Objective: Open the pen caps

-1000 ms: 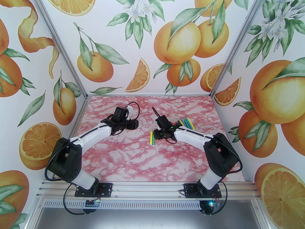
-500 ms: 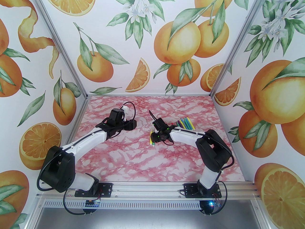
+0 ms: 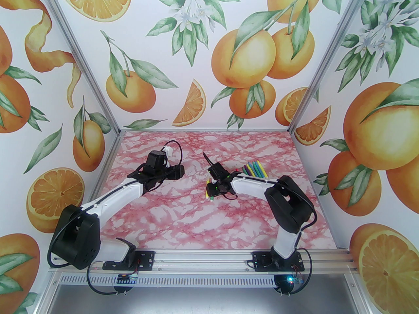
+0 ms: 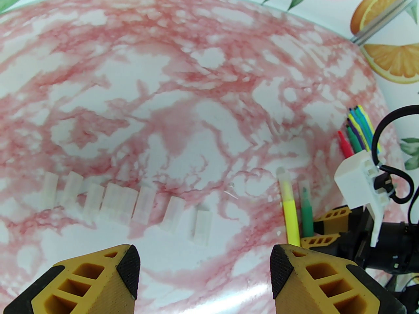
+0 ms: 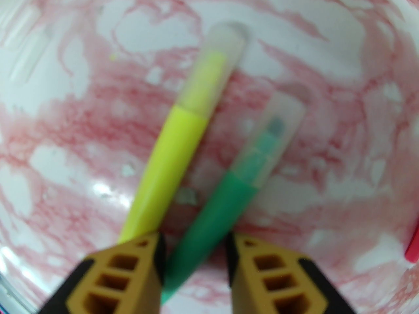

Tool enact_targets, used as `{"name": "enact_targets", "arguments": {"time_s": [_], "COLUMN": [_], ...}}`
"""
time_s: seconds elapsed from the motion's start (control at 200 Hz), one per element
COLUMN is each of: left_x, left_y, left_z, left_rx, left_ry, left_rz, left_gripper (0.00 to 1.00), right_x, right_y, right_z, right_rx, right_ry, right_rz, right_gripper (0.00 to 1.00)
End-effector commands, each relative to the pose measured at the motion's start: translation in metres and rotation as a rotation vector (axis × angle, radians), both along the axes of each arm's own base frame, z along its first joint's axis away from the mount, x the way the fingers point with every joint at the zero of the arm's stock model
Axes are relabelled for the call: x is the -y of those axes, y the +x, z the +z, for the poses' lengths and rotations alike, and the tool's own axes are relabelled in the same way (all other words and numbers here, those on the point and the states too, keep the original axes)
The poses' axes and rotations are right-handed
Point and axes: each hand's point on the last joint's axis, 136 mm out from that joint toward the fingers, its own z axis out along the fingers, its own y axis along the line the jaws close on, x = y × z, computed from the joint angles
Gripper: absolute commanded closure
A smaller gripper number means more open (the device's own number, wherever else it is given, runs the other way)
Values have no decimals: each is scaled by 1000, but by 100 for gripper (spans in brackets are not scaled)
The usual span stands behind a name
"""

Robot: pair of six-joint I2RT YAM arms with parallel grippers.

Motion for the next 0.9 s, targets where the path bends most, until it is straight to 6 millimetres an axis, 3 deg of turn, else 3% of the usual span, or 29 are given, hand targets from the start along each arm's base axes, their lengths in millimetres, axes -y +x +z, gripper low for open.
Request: {"name": "enact_targets", "arguments": {"time_s": [0.0, 0.485, 0.896], "left_x": [-4, -8, -11], "left_y": [2, 0, -2], "left_z": [11, 13, 16], "left_rx": [40, 45, 56], "left_ry": [-17, -20, -24], "left_rz": [16, 24, 27], "left_gripper": [30, 30, 30], "right_x": [14, 51, 52], "right_y": [3, 5, -18], "right_z": [-8, -13, -18], "right_rx": [7, -8, -95], "right_ry": [-111, -307, -272], "right_rz": [-10, -30, 2], "right_gripper": [64, 66, 67]}}
